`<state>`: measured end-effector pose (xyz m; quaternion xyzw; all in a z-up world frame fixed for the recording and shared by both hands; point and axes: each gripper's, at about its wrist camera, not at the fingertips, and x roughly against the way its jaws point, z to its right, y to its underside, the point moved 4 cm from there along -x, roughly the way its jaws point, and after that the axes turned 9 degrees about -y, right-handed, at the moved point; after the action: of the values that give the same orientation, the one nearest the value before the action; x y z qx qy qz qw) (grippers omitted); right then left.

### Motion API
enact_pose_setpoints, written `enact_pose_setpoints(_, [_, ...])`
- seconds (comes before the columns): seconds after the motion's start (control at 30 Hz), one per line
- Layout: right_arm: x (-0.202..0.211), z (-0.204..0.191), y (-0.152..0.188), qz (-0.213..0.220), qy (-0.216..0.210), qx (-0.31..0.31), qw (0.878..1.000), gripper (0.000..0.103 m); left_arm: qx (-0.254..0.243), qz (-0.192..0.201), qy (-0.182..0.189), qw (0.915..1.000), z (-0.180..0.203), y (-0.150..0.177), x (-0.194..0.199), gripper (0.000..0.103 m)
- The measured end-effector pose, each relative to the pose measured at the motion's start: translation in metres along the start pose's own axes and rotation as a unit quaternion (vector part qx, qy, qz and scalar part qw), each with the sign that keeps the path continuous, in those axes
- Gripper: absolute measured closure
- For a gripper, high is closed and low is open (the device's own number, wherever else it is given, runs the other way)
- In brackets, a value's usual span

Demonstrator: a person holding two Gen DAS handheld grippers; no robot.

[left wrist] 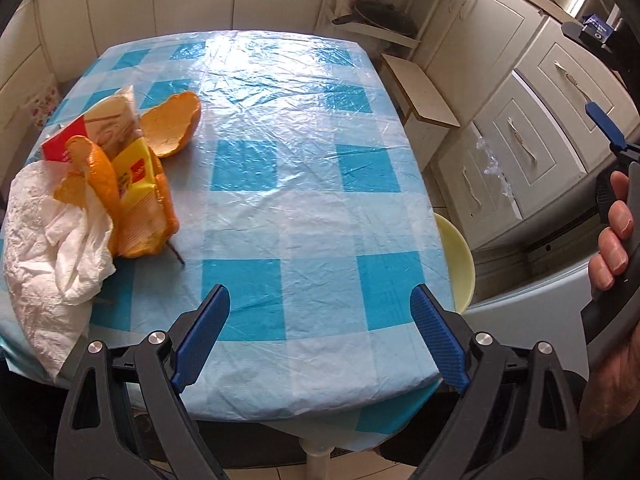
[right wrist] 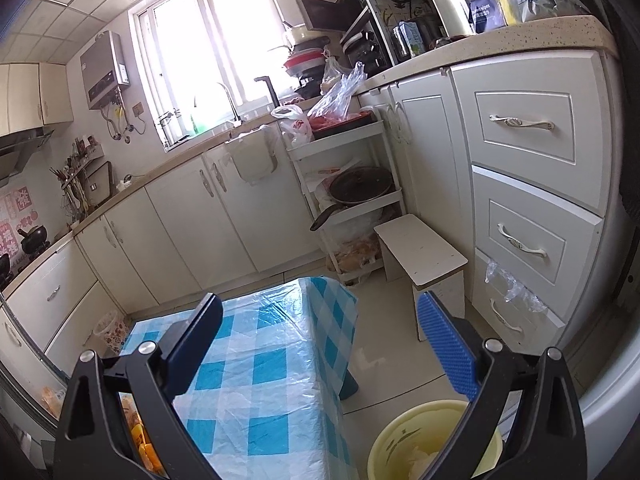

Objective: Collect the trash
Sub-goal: 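Swing both tools back over the table toward the remaining trash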

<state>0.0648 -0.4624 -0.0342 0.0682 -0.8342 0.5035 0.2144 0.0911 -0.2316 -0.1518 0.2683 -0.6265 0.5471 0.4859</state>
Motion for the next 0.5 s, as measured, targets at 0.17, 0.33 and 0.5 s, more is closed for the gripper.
enact_pose_setpoints(0.17, [-0.005,-0.010,0.004,-0.008,-0.003,0.011,1.000,0.009,0.012,0.001,-0.009,0.9999,-0.018,0.003,0.004,0.015])
enact_pose_setpoints(0.33, [-0.009,-0.022,0.008,-0.014,0.006,0.034,0.999,0.009,0.022,0.002,-0.015,0.9996,-0.032,0.005,0.007,0.015])
enact_pose_setpoints(0.5, [-0.013,-0.035,0.013,-0.021,0.017,0.061,0.998,0.009,0.031,0.001,-0.016,0.9994,-0.043,0.005,0.008,0.015])
